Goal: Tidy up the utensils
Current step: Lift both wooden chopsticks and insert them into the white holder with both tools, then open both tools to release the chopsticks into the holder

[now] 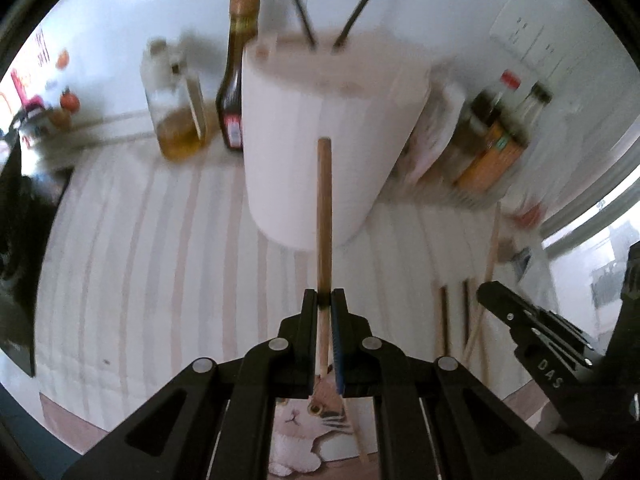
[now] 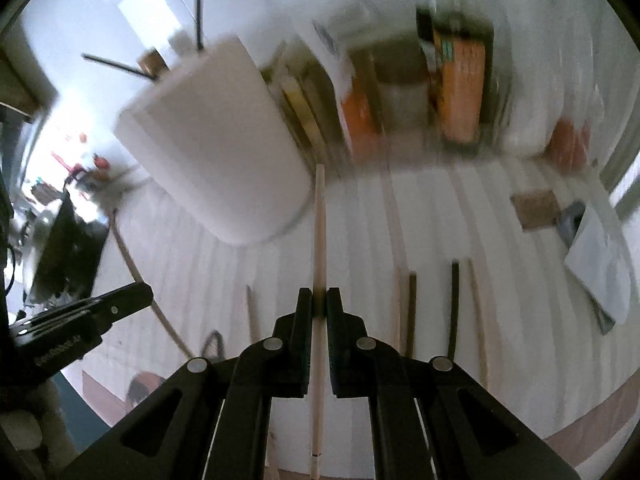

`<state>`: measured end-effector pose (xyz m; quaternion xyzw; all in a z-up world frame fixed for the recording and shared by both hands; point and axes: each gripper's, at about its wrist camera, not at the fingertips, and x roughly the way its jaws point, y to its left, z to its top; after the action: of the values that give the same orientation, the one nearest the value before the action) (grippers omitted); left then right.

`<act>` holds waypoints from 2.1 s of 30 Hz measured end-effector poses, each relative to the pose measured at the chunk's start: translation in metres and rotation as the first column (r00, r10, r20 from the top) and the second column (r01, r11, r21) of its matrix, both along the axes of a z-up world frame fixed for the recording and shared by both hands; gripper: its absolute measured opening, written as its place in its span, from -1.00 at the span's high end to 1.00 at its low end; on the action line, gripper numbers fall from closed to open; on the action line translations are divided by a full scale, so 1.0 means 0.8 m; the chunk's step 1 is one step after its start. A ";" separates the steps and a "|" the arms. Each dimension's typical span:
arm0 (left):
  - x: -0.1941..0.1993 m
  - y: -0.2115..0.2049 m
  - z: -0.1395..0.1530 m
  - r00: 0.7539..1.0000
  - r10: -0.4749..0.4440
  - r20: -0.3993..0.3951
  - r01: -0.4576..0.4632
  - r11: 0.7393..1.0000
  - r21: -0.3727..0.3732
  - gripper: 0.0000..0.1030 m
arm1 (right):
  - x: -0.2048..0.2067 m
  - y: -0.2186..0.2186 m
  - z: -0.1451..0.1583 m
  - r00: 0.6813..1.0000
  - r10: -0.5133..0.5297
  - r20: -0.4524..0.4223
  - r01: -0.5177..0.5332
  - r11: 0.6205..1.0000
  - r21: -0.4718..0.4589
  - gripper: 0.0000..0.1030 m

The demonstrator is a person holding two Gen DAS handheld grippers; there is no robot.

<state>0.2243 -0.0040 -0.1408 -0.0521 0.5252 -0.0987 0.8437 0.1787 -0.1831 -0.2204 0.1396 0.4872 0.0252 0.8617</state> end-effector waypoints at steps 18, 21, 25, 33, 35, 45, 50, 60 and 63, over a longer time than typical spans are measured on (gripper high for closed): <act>0.054 -0.026 0.219 0.934 0.007 0.358 0.029 0.995 -0.093 0.92 | 0.080 -0.008 0.230 0.913 -0.009 0.407 -0.002 1.000 0.028 0.87; 0.077 -0.025 0.240 0.919 0.017 0.394 0.012 0.997 -0.071 0.92 | 0.106 -0.006 0.260 0.892 -0.020 0.452 0.002 0.999 0.041 0.87; 0.116 -0.020 0.253 0.910 0.032 0.414 -0.019 0.999 -0.037 0.92 | 0.148 0.000 0.282 0.871 -0.032 0.491 0.007 0.999 0.052 0.87; 0.199 -0.008 0.226 0.929 0.040 0.367 -0.060 0.997 0.045 0.92 | 0.228 0.024 0.273 0.845 -0.040 0.533 0.017 0.999 0.048 0.87; 0.218 -0.005 0.210 0.938 0.040 0.345 -0.065 0.996 0.060 0.92 | 0.242 0.029 0.264 0.837 -0.042 0.545 0.024 0.999 0.040 0.87; 0.244 0.001 0.153 0.966 0.049 0.253 -0.069 0.995 0.069 0.92 | 0.282 0.051 0.213 0.801 -0.039 0.597 0.033 0.999 0.022 0.87; 0.238 0.004 0.148 0.969 0.060 0.242 -0.072 0.996 0.043 0.87 | 0.280 0.053 0.199 0.824 -0.001 0.567 -0.003 1.000 0.005 0.85; 0.212 0.032 0.173 0.943 0.160 0.292 -0.182 0.982 0.049 -0.73 | 0.245 0.020 0.206 0.868 0.003 0.497 -0.022 0.999 0.032 0.35; 0.193 0.041 0.179 0.933 0.184 0.310 -0.206 0.978 0.040 -0.90 | 0.222 0.008 0.211 0.882 -0.008 0.471 -0.004 1.000 0.026 -0.01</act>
<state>0.3785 0.0287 0.0026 -0.0577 0.3843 -0.0022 0.9214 0.3567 -0.1771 -0.0512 0.1411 0.2629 0.0638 0.9523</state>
